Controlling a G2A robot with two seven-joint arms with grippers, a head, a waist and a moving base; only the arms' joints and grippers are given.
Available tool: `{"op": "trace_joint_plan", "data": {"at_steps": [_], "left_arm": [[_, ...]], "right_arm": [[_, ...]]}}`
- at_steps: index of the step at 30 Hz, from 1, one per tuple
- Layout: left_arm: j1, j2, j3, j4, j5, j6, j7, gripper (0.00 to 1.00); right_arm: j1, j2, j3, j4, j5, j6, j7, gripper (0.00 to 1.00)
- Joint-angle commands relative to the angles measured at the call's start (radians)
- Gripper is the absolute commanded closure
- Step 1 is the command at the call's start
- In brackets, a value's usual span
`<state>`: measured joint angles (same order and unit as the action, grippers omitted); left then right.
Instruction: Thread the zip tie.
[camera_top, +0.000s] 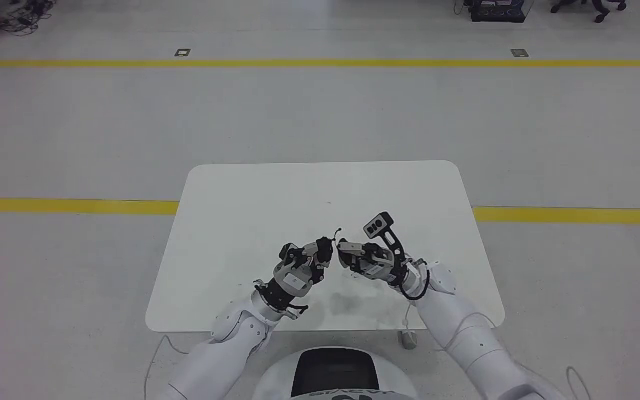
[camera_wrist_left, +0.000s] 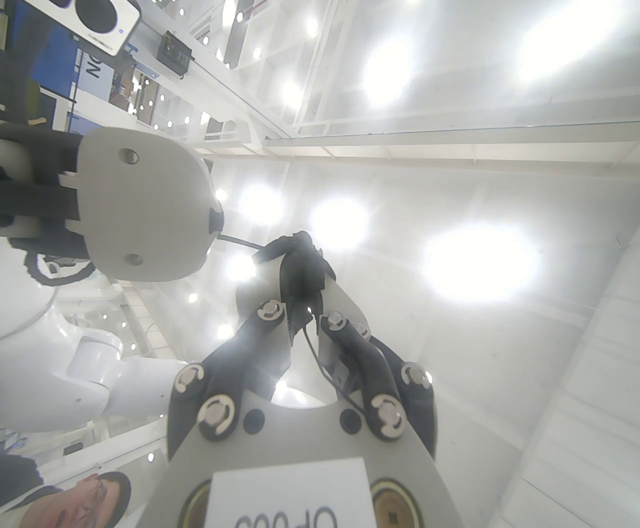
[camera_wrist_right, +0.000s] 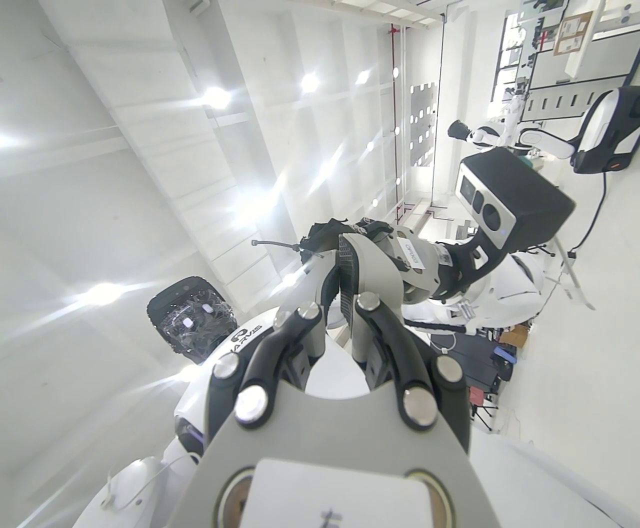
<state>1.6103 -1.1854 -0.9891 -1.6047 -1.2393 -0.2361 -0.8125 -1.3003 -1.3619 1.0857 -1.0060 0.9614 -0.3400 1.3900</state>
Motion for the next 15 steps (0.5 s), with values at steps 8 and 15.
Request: {"op": "trace_joint_plan", "data": {"at_steps": [8, 15], "left_arm": [[0.0, 0.0, 0.0, 0.0, 0.0, 0.0, 0.0, 1.0], [0.0, 0.0, 0.0, 0.0, 0.0, 0.0, 0.0, 1.0]], "right_arm": [[0.004, -0.002, -0.004, 0.01, -0.001, 0.0, 0.0, 1.0], [0.007, -0.003, -0.005, 0.015, -0.003, 0.0, 0.0, 1.0]]}}
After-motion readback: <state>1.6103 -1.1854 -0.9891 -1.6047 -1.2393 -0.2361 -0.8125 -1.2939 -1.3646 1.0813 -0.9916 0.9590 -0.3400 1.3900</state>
